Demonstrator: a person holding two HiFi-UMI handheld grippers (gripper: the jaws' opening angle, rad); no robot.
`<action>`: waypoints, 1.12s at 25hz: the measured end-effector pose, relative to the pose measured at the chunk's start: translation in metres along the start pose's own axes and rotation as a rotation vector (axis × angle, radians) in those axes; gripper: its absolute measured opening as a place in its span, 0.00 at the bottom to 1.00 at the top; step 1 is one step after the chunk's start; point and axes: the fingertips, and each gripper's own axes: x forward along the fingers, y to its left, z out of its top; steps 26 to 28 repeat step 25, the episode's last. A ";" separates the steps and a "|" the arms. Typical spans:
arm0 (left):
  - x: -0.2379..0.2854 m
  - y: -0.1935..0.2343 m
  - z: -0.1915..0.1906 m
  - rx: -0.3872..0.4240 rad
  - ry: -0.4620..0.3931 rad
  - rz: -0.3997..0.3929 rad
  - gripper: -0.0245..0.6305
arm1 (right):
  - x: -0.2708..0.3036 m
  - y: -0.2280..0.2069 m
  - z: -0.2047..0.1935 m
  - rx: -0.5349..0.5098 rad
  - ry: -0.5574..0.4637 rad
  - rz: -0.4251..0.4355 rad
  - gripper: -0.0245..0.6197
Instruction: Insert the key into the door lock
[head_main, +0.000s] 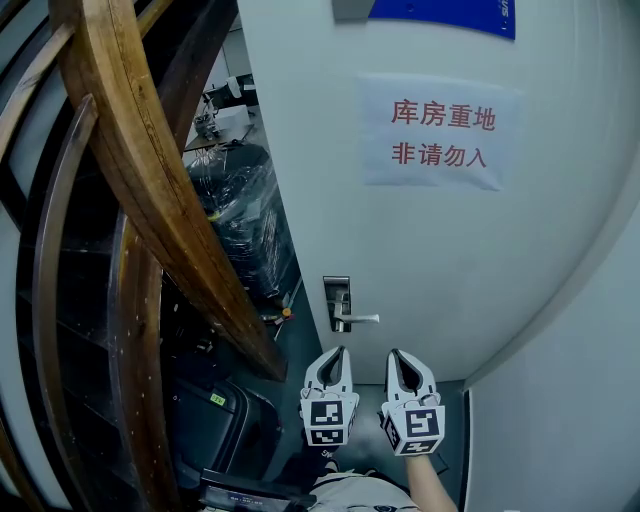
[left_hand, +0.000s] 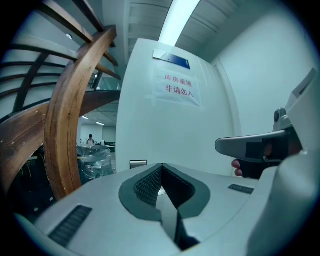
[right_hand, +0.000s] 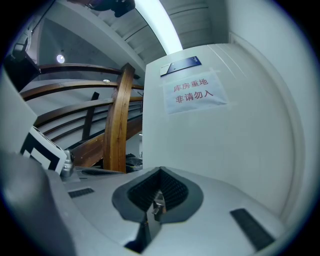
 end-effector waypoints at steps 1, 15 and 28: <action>0.000 0.000 0.000 0.002 0.002 0.001 0.04 | 0.000 0.000 0.000 -0.005 0.000 -0.001 0.05; -0.003 -0.001 0.000 0.005 0.005 -0.001 0.04 | 0.000 0.007 0.003 -0.011 -0.011 0.023 0.05; -0.006 0.000 -0.004 -0.017 0.010 -0.006 0.04 | -0.001 0.009 0.001 -0.002 -0.009 0.017 0.05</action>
